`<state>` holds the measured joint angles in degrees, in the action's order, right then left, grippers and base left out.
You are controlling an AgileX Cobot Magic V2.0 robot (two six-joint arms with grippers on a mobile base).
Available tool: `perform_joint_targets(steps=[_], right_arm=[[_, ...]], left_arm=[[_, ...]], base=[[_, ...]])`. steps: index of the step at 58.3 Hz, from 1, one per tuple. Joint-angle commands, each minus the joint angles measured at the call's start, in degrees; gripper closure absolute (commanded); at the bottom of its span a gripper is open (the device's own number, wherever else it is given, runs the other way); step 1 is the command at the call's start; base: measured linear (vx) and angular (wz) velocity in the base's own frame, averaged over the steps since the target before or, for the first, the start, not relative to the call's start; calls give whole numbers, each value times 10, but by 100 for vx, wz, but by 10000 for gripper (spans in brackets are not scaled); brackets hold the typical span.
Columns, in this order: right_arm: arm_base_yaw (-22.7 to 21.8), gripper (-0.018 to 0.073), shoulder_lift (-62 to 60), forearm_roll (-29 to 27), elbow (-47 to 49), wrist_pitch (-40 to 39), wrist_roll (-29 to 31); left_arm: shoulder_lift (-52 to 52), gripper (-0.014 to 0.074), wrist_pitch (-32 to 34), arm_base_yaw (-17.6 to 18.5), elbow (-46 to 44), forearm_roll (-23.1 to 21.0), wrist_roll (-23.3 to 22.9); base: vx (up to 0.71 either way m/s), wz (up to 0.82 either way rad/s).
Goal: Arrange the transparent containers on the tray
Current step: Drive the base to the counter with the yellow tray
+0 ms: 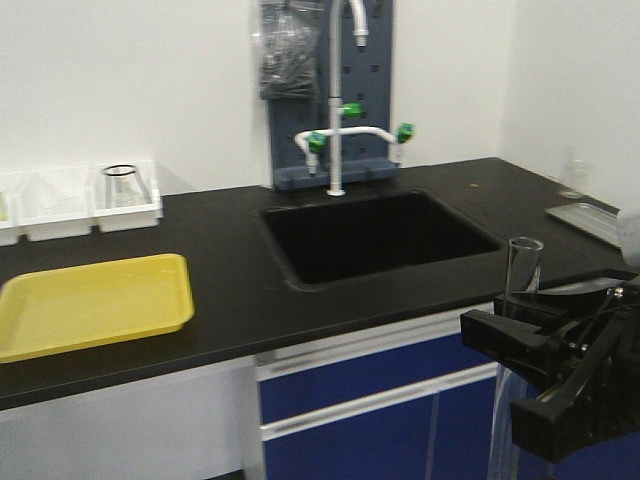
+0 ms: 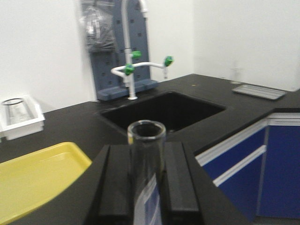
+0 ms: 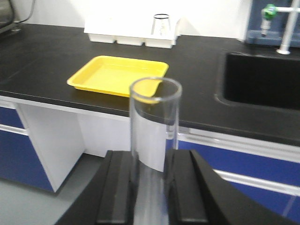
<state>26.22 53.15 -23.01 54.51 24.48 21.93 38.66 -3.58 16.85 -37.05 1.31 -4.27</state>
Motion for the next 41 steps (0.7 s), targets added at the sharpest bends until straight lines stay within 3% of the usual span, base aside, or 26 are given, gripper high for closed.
perform_joint_targets(steps=[1, 41], right_arm=[[-4, 487, -5, -7, 21, -43, 6], [-4, 487, -5, -7, 21, -43, 6]], left_arm=[[-1, 457, 47, 3, -20, -4, -5], [-1, 457, 47, 3, -20, -4, -5]], base=[[14, 52], [16, 42]])
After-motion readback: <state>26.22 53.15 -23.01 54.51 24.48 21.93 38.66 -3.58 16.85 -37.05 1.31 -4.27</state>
